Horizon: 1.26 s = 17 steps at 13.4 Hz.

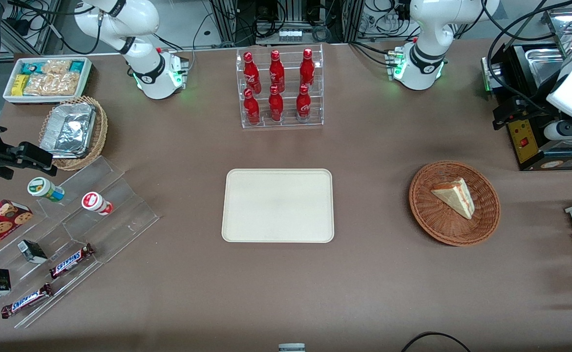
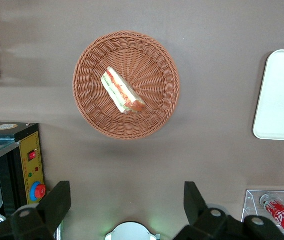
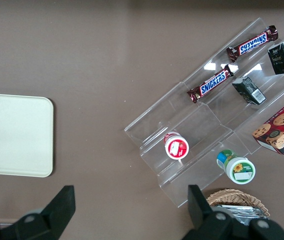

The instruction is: Place sandwich from basket to tray

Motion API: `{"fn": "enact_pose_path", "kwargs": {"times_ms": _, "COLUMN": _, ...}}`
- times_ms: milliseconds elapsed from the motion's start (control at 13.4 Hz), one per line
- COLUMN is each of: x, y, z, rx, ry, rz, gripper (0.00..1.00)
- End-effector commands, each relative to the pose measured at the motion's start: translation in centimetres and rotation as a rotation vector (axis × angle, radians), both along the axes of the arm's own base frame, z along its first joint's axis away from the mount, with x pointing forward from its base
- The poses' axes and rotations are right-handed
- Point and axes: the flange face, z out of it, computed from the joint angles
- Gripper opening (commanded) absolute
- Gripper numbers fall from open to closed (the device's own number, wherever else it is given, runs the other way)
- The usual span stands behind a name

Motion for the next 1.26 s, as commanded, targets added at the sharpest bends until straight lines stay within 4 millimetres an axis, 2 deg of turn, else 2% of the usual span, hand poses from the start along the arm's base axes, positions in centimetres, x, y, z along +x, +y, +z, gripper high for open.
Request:
{"fn": "enact_pose_path", "kwargs": {"times_ms": 0, "x": 0.1, "y": 0.0, "z": 0.8, "rx": -0.006, "ry": -0.002, "rz": -0.002, "gripper": 1.00}}
{"fn": "enact_pose_path", "kwargs": {"times_ms": 446, "x": 0.3, "y": 0.5, "z": 1.2, "rx": 0.001, "ry": -0.024, "rz": 0.003, "gripper": 1.00}}
{"fn": "enact_pose_path", "kwargs": {"times_ms": 669, "x": 0.5, "y": 1.8, "z": -0.1, "rx": 0.009, "ry": 0.001, "rz": 0.019, "gripper": 1.00}}
{"fn": "enact_pose_path", "kwargs": {"times_ms": 744, "x": 1.0, "y": 2.6, "z": -1.1, "rx": 0.010, "ry": 0.018, "rz": 0.044, "gripper": 1.00}}
{"fn": "enact_pose_path", "kwargs": {"times_ms": 1041, "x": 2.3, "y": 10.1, "z": -3.6, "rx": -0.004, "ry": 0.031, "rz": 0.200, "gripper": 1.00}}
{"fn": "enact_pose_path", "kwargs": {"times_ms": 1190, "x": 3.3, "y": 11.1, "z": -6.4, "rx": 0.015, "ry": 0.053, "rz": 0.291, "gripper": 1.00}}
